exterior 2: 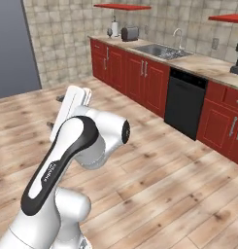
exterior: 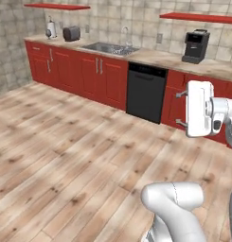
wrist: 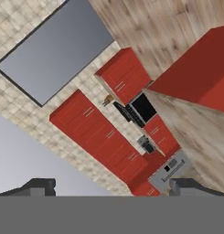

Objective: Retrieve the wine glasses from the counter and place one next to each plate.

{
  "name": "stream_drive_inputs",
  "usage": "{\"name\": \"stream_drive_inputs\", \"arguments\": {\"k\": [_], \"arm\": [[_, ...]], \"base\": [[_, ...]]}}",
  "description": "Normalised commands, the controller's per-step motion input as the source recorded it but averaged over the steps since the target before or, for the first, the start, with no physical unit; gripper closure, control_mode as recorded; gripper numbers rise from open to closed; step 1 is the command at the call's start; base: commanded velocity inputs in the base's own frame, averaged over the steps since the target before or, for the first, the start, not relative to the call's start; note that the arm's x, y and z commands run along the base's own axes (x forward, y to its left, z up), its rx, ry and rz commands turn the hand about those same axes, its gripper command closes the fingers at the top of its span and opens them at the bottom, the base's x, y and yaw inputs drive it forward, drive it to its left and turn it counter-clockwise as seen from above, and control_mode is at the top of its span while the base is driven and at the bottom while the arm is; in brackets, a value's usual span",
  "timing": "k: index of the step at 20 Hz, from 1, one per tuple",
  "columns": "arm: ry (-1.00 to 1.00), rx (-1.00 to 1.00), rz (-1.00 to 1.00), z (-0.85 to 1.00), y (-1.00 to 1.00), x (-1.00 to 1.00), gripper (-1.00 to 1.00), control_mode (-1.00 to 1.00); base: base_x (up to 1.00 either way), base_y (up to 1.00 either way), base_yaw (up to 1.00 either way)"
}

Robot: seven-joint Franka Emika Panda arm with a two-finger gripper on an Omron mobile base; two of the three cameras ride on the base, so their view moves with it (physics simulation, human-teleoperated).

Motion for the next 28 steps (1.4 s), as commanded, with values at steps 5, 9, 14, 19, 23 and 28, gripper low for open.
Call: {"name": "stream_drive_inputs", "arguments": {"k": [5, 9, 14, 19, 23, 28], "arm": [[0.0, 0.0, 0.0, 0.0, 0.0, 0.0, -1.0, 1.0], [0.0, 0.0, 0.0, 0.0, 0.0, 0.0, -1.0, 1.0], [0.0, 0.0, 0.0, 0.0, 0.0, 0.0, -1.0, 1.0], [0.0, 0.0, 0.0, 0.0, 0.0, 0.0, -1.0, 1.0], [0.0, 0.0, 0.0, 0.0, 0.0, 0.0, -1.0, 1.0], [0.0, 0.0, 0.0, 0.0, 0.0, 0.0, -1.0, 1.0]], "base": [[1.0, 0.34, -0.28], [1.0, -0.47, 0.01], [1.0, -0.4, 0.13], [1.0, 0.01, 0.14], [1.0, 0.65, 0.14], [1.0, 0.99, 0.05]]}}
